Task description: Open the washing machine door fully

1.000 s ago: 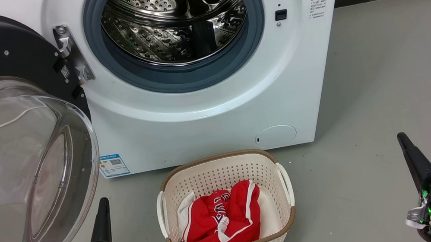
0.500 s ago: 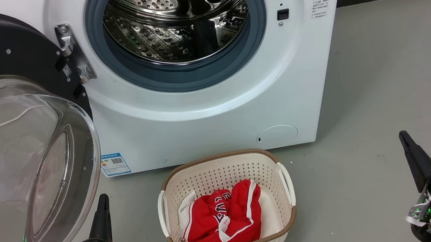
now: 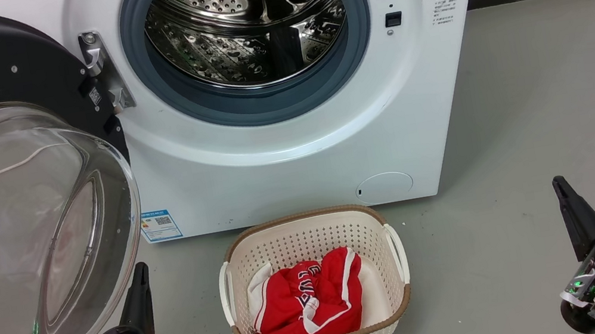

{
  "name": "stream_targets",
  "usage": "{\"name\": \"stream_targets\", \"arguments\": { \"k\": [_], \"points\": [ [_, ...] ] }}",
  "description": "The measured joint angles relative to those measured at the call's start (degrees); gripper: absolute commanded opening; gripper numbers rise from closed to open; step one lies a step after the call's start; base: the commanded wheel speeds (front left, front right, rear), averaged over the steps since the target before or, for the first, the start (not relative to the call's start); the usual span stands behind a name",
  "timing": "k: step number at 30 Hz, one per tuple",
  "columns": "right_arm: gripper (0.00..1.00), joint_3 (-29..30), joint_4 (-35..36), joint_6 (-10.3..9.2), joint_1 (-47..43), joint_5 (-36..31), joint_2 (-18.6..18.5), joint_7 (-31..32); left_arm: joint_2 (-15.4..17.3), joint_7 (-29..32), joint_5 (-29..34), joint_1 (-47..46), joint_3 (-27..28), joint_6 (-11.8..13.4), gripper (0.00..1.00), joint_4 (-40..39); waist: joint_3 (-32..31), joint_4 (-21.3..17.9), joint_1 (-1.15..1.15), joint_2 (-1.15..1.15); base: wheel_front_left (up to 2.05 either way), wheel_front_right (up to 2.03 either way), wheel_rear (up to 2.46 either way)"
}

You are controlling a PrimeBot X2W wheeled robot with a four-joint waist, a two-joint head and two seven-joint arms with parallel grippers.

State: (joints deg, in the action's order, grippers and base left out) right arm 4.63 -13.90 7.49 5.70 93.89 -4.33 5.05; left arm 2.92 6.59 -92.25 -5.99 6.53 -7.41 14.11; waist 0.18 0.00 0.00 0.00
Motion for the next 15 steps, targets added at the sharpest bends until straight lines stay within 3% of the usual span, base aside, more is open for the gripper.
{"name": "stream_targets", "arguments": {
  "k": [15],
  "points": [
    [0.00, 0.3, -0.1, 0.00, 0.0, -0.1, 0.2, 0.1, 0.0, 0.0, -0.1, 0.0, 0.0, 0.0, 0.00, 0.0, 0.0, 0.0, 0.00, 0.00, 0.00, 0.00, 0.00]
  ]
}}
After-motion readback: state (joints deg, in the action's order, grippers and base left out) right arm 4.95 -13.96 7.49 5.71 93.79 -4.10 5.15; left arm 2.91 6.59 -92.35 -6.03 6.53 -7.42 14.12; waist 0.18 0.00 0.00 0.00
